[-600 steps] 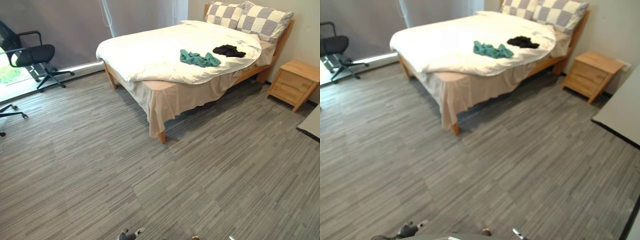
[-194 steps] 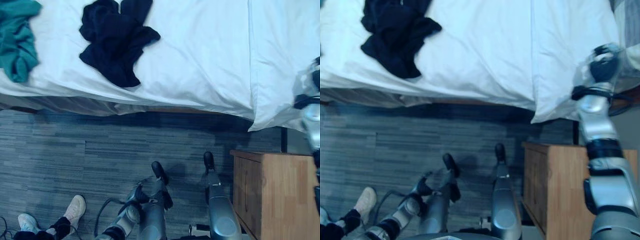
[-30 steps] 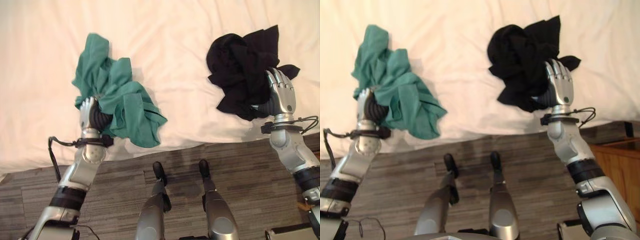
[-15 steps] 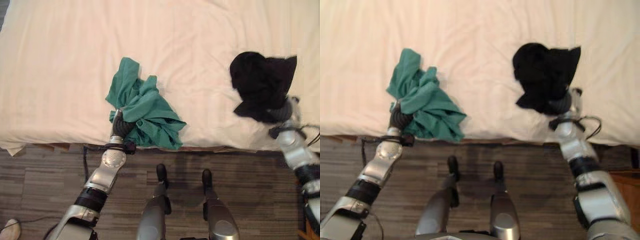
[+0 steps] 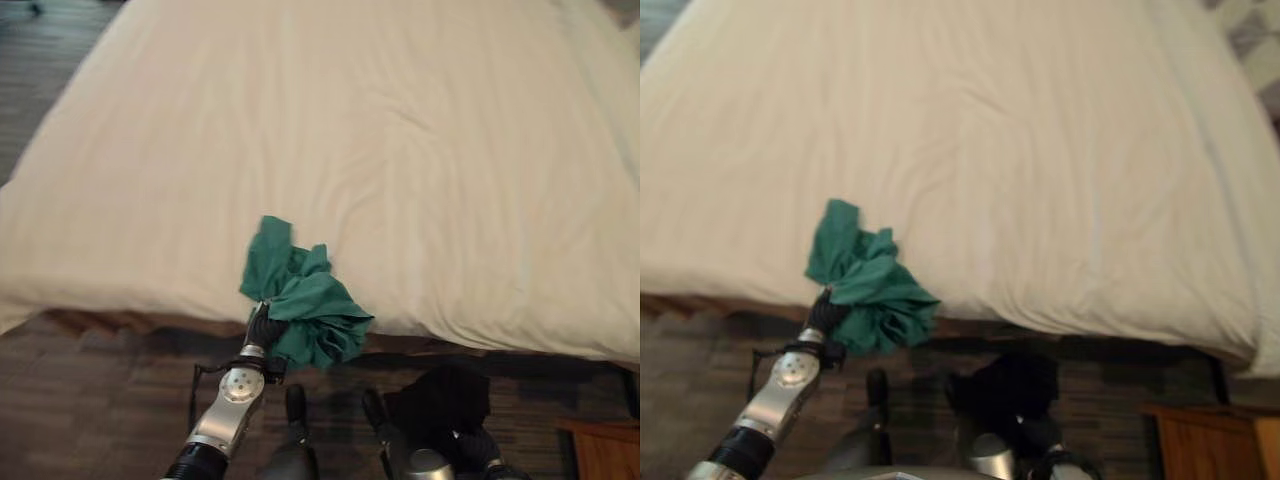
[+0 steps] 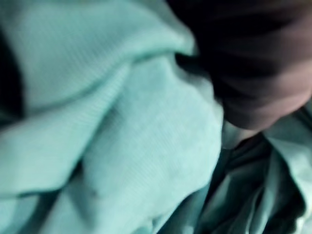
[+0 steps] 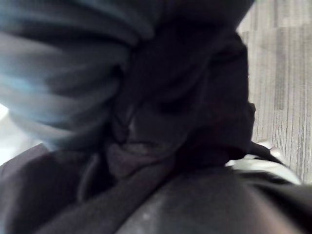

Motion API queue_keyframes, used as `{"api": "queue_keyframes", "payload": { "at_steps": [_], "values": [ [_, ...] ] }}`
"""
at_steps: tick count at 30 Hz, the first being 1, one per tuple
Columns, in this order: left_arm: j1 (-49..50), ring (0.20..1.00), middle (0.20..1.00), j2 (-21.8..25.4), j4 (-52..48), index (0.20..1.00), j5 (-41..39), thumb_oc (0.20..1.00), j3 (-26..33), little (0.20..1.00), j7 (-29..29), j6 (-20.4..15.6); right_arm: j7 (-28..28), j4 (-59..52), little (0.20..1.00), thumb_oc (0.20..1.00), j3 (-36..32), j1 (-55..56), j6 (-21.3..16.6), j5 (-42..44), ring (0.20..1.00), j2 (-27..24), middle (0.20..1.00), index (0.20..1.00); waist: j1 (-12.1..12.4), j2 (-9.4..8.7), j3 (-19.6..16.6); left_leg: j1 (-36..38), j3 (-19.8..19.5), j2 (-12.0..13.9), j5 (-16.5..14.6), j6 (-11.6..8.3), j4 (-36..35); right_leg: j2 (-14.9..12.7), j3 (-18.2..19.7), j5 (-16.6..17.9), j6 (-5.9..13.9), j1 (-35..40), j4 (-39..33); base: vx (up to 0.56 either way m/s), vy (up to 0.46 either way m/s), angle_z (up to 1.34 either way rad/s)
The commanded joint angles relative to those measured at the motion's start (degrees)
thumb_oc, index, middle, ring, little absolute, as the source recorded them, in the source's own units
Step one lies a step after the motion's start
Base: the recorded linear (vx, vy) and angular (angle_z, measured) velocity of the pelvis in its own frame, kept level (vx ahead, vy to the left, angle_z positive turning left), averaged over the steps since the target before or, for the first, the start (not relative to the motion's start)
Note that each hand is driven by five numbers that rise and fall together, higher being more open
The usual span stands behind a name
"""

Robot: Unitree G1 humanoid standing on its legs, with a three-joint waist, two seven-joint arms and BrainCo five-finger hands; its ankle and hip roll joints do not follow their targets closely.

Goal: Tidy up the quilt and then pick up the clothes from the bed and put them into the laundry hamper.

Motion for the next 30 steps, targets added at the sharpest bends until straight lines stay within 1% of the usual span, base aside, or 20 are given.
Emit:
{"api": "queue_keyframes", "payload": {
  "at_steps": [1, 3, 5, 6, 7, 8, 9, 10, 13, 15, 17, 18, 19, 20, 21, 23, 24, 26, 29, 30],
  "values": [
    [0.09, 0.200, 0.200, -0.28, 2.81, 0.200, -3.63, 0.200, 0.28, 0.200, 2.10, -0.60, -2.00, -0.43, 0.200, 0.200, 1.88, -10.13, -2.50, -3.74, 0.200, -0.30, 0.200, 0.200, 3.80, 0.93, 0.88, 3.49, 2.62, 0.00, -2.36, -2.58, 0.31, -1.62, -2.26, -2.88, 2.35, 1.16, 0.69, -0.10, -0.089, 0.52],
    [-1.48, 0.200, 0.200, -2.50, 6.11, 0.200, -3.95, 0.200, 0.16, 0.200, 3.53, -0.64, -4.00, -0.46, 0.200, 0.200, 1.11, -13.20, -2.65, -5.08, 0.200, -2.04, 0.200, 0.200, 4.86, 2.18, 1.56, 0.90, 4.79, -0.23, -0.55, -3.18, 0.31, -2.82, -6.38, -4.04, 2.10, 0.79, 0.04, -0.19, -0.003, 0.73],
    [-1.44, 0.200, 0.200, -3.96, 7.69, 0.200, -3.41, 0.200, 0.42, 0.200, 4.65, -0.84, -5.60, -1.27, 0.200, 0.200, 0.50, -14.71, -2.63, -5.66, 0.200, -2.61, 0.200, 0.200, 5.02, 2.73, 1.40, 1.82, 14.50, 1.88, -1.24, -2.43, 0.31, -4.83, -11.39, -3.92, 3.05, 0.67, 0.04, -0.16, 0.051, 1.64],
    [0.91, 0.200, 0.200, -1.36, 14.61, 0.200, -2.95, 0.200, 3.69, 0.200, 1.55, -2.16, -5.72, -1.59, 0.200, 0.200, -0.98, -15.12, -3.55, -4.09, 0.200, -3.10, 0.200, 0.200, 5.84, 2.86, 1.34, 2.72, 16.79, 2.76, -1.62, -2.46, 1.52, -6.05, -13.96, -3.49, 3.65, 1.43, 0.04, -0.06, 0.025, 2.08],
    [0.86, 0.200, 0.200, -1.35, 14.67, 0.200, -2.96, 0.200, 3.71, 0.200, 1.52, -2.21, -5.72, -1.57, 0.200, 0.200, -0.96, -15.15, -3.56, -4.08, 0.200, -3.09, 0.200, 0.200, 5.84, 2.89, 1.29, 2.58, 16.78, 2.83, -1.54, -2.48, 1.54, -5.98, -13.96, -3.41, 3.61, 1.29, 0.04, 0.01, 0.034, 1.57],
    [-1.66, 0.200, 0.200, 3.27, 10.07, 0.200, 0.52, 0.200, 3.88, 0.200, 4.42, -6.99, -5.97, -3.16, 0.200, 0.200, -2.01, -14.96, -4.41, -4.02, 0.200, -3.21, 0.200, 0.200, 5.58, 2.68, 0.92, 3.49, 17.61, 3.55, -2.35, -3.09, 2.63, -6.97, -15.88, -3.24, 3.83, 2.22, 0.04, 0.02, 0.022, 1.20],
    [-1.66, 0.200, 0.200, 3.28, 10.06, 0.200, 0.52, 0.200, 3.88, 0.200, 4.42, -6.99, -5.97, -3.16, 0.200, 0.200, -2.01, -14.96, -4.40, -4.02, 0.200, -3.21, 0.200, 0.200, 5.58, 2.68, 0.89, 3.44, 17.60, 3.56, -2.36, -3.09, 2.64, -6.96, -15.89, -3.23, 3.82, 2.18, 0.04, 0.10, 0.216, 0.87],
    [-2.51, 0.200, 0.200, -0.21, 22.81, 0.200, -6.30, 0.200, 8.46, 0.200, 6.45, -3.20, -5.13, -3.48, 0.200, 0.200, -2.73, -13.44, -4.29, -4.16, 0.200, -3.50, 0.200, 0.200, 4.83, 2.55, -0.48, 7.03, 21.44, 7.77, -4.46, -4.63, 6.74, -10.09, -22.07, -3.96, 4.02, 5.57, 0.08, 0.09, 0.262, 1.04],
    [-1.17, 0.200, 0.200, -1.96, 19.15, 0.200, -6.88, 0.200, 8.12, 0.200, 6.94, -3.49, -7.16, -0.34, 0.200, 0.200, -6.14, -12.47, -3.31, -4.46, 0.200, -2.61, 0.200, 0.200, 3.89, 3.39, -2.15, 9.50, 26.83, 11.20, -2.91, -5.69, 4.94, -11.47, -29.50, -4.29, 4.52, 8.00, 0.26, 0.08, 0.326, 2.25],
    [-1.42, 0.200, 0.200, -2.76, 20.13, 0.200, -7.32, 0.200, 8.01, 0.200, 6.67, -3.21, -8.10, 0.84, 0.200, 0.200, -8.07, -11.62, -2.45, -4.31, 0.200, -2.42, 0.200, 0.200, 4.93, 3.91, -3.01, 8.97, 26.16, 10.20, -2.62, -5.56, 3.45, -12.68, -32.85, -3.71, 5.41, 9.24, 0.59, 0.15, 0.416, 2.17],
    [-1.76, 0.200, 0.200, -2.86, 21.39, 0.200, -6.80, 0.200, 8.21, 0.200, 6.62, -2.62, -8.09, 0.96, 0.200, 0.200, -9.91, -10.11, -1.84, -4.20, 0.200, -1.50, 0.200, 0.200, 5.84, 3.86, -3.08, 9.08, 24.81, 7.62, -3.41, -4.29, 1.00, -14.69, -34.97, -3.05, 6.37, 8.11, 5.25, 0.12, 0.395, 1.63],
    [-2.04, 0.200, 0.200, -2.76, 21.00, 0.200, -7.02, 0.200, 8.18, 0.200, 6.85, -2.49, -8.44, -0.05, 0.200, 0.200, -10.93, -9.38, -1.97, -2.87, 0.200, -0.47, 0.200, 0.200, 6.19, 3.54, -2.39, 8.90, 23.14, 5.67, -5.16, -2.84, 0.31, -16.26, -34.67, -1.63, 7.38, 4.95, 12.15, 0.08, 0.305, 1.42],
    [-2.07, 0.200, 0.200, -2.75, 21.01, 0.200, -7.02, 0.200, 8.16, 0.200, 6.86, -2.48, -8.44, -0.05, 0.200, 0.200, -10.95, -9.39, -1.97, -2.86, 0.200, -0.46, 0.200, 0.200, 6.15, 3.49, -2.46, 8.80, 23.09, 5.55, -5.21, -2.75, 0.31, -16.43, -34.67, -1.73, 7.47, 4.75, 12.43, 0.06, 0.261, 1.29],
    [-2.81, 0.200, 0.200, -2.71, 21.23, 0.200, -7.04, 0.200, 7.69, 0.200, 7.22, -2.34, -8.72, -0.84, 0.200, 0.200, -11.47, -9.37, -2.27, -1.81, 0.200, -0.23, 0.200, 0.200, 5.73, 3.58, -1.77, 8.33, 21.51, 5.02, -5.99, -2.17, 0.31, -15.35, -31.67, -2.10, 7.45, 2.35, 14.80, -0.04, 0.167, 0.84],
    [-3.59, 0.200, 0.200, -2.63, 20.57, 0.200, -7.05, 0.200, 6.96, 0.200, 7.59, -2.41, -8.79, -1.95, 0.200, 0.200, -11.77, -9.38, -2.43, -0.61, 0.200, -0.35, 0.200, 0.200, 4.71, 4.22, -1.00, 7.49, 20.14, 5.02, -5.17, -1.45, 0.31, -11.44, -25.84, -3.44, 6.14, -1.58, 15.66, -0.01, 0.234, 0.86],
    [-4.61, 0.200, 0.200, -3.42, 19.32, 0.200, -6.82, 0.200, 5.69, 0.200, 7.59, -2.47, -9.62, -1.89, 0.200, 0.200, -12.42, -8.90, -3.00, -0.05, 0.200, -0.64, 0.200, 0.200, 3.84, 4.90, 0.22, 7.58, 17.72, 3.86, -5.40, -1.34, 0.31, -7.25, -18.14, -5.02, 5.98, -4.32, 14.16, 0.04, 0.174, 1.24],
    [-5.31, 0.200, 0.200, -3.63, 18.98, 0.200, -6.69, 0.200, 4.63, 0.200, 7.58, -2.67, -10.17, -2.31, 0.200, 0.200, -12.80, -8.58, -3.28, 0.39, 0.200, -0.92, 0.200, 0.200, 3.27, 4.96, 1.28, 8.00, 16.12, 3.00, -5.60, -1.10, 0.31, -6.58, -15.89, -5.38, 5.25, -4.55, 12.41, 0.06, 0.085, 1.36],
    [-5.91, 0.200, 0.200, -3.82, 18.01, 0.200, -6.21, 0.200, 4.08, 0.200, 7.50, -2.61, -10.39, -1.00, 0.200, 0.200, -13.44, -8.34, -3.48, 1.01, 0.200, -0.74, 0.200, 0.200, 2.95, 5.12, 2.07, 7.96, 13.63, 1.75, -5.62, -0.66, 0.31, -5.63, -12.73, -4.86, 5.29, -4.94, 11.39, 0.03, 0.019, 0.89],
    [-5.38, 0.200, 0.200, -4.57, 17.26, 0.200, -6.26, 0.200, 4.11, 0.200, 7.04, -3.07, -10.40, 0.89, 0.200, 0.200, -13.21, -8.41, -3.41, 1.07, 0.200, -0.47, 0.200, 0.200, 4.31, 4.46, 1.91, 8.04, 12.46, 0.92, -6.02, -0.08, 0.31, -6.65, -13.39, -4.11, 4.91, -2.79, 8.33, -0.01, -0.041, 1.06],
    [-23.35, 0.200, 0.200, -7.21, 9.39, 0.200, -8.65, 0.200, -4.26, 0.200, 10.85, -2.99, -5.18, 9.24, 0.200, 0.200, -7.08, -17.01, -2.84, 2.32, 0.200, -6.56, 0.200, 0.200, 5.22, 6.02, 4.71, 10.78, 3.02, -2.05, -7.83, 1.17, 0.31, -0.24, -4.55, -4.89, 0.83, -1.73, 7.75, 0.00, -0.051, 0.40]
  ]
}}
